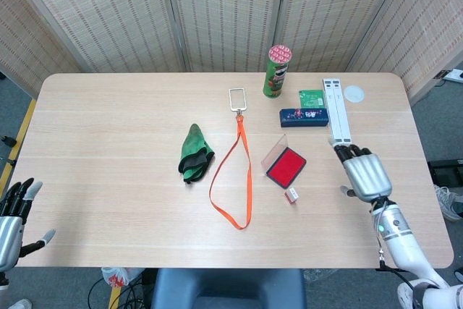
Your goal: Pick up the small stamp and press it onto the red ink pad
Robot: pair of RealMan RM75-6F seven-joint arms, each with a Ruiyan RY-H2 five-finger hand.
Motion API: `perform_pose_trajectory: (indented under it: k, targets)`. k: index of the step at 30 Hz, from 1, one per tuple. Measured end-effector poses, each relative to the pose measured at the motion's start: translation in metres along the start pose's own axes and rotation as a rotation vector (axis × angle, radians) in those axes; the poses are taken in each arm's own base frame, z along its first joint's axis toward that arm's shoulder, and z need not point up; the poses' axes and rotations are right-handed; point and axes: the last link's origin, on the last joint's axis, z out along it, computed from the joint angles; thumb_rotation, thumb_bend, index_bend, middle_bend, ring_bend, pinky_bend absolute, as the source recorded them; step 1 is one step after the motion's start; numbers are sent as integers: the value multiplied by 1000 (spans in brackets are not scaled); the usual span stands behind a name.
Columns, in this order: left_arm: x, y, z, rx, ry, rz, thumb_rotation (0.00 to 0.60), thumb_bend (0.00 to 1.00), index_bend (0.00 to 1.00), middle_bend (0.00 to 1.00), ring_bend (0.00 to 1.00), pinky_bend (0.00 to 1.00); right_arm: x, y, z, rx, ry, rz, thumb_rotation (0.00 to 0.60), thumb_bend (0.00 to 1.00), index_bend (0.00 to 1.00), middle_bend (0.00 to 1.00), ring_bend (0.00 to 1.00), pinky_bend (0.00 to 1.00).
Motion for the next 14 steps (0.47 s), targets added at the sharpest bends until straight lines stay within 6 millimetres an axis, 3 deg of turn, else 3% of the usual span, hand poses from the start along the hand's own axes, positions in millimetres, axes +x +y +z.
perform_pose_trajectory:
  k: [6, 14]
  targets:
    - [-2, 1, 4, -11, -7, 2, 600, 200, 84, 86, 68, 266, -7, 38, -50, -170, 186, 19, 600, 114, 0, 116, 158, 229]
    - [-2, 1, 8, -25, -16, -2, 600, 200, 84, 86, 68, 266, 1, 52, -99, -250, 361, 65, 600, 115, 0, 101, 148, 221]
